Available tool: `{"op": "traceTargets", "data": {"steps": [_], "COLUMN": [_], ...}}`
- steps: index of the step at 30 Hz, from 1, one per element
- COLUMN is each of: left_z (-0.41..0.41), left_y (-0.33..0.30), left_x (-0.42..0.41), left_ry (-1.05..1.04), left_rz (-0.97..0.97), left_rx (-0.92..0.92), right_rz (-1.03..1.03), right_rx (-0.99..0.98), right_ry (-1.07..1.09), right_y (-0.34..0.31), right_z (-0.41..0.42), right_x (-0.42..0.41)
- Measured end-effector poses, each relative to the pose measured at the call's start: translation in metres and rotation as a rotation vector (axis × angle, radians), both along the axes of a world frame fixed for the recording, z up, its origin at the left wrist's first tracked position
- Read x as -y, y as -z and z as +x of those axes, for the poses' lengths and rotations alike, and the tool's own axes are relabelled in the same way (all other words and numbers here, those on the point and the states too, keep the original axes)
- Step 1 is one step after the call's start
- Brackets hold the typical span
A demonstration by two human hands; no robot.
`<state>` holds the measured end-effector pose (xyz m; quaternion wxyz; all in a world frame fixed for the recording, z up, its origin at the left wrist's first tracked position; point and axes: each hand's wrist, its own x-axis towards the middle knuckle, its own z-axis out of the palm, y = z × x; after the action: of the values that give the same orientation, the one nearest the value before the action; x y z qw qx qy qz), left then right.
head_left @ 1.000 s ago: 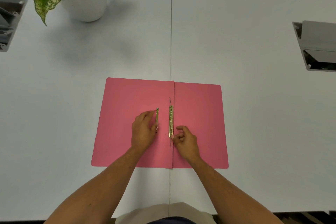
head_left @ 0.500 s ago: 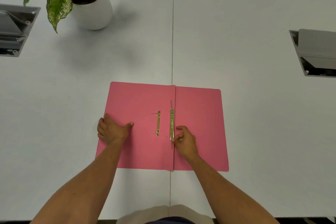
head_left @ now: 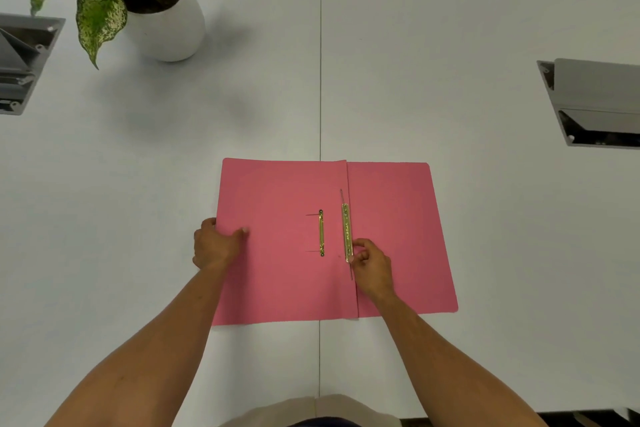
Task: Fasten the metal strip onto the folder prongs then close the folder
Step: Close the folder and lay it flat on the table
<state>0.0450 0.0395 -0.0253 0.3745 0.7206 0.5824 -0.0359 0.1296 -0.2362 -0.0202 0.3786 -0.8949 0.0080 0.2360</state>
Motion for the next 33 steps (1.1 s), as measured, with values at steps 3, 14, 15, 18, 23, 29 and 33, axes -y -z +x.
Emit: {"op": "traceTargets", "data": {"steps": [3, 14, 15, 18, 23, 29, 33], "left_z": [0.009, 0.031, 0.031, 0.036, 0.043, 0.034, 0.029], "left_y": [-0.021, -0.114, -0.123, -0.141, -0.132, -0.093, -0.064], "left_x": [-0.006, -0.033, -0.032, -0.018, 0.016, 0.055, 0.069], "left_ry": [0.024, 0.244, 0.285, 0.374, 0.347, 0.495, 0.493], "left_rz": [0.057, -0.210, -0.289, -0.436, -0.569, -0.553, -0.508], "left_rx": [0.059, 0.475, 0.527, 0.604, 0.607, 0.455, 0.282], "right_rz": [0.035, 0.203, 0.216, 0.302, 0.482, 0.766, 0.913], "right_rx": [-0.024, -0.305, -0.331, -0.437, -0.407, -0.366, -0.416], "right_ry": [0.020, -0.089, -0.103, -0.113, 0.051, 0.417, 0.386], "right_y": [0.002, 0.004, 0.004, 0.003, -0.017, -0.048, -0.064], "right_z": [0.003, 0.012, 0.012, 0.007, 0.007, 0.036, 0.050], "right_x": [0.000, -0.033, -0.037, -0.053, -0.062, -0.016, 0.018]}}
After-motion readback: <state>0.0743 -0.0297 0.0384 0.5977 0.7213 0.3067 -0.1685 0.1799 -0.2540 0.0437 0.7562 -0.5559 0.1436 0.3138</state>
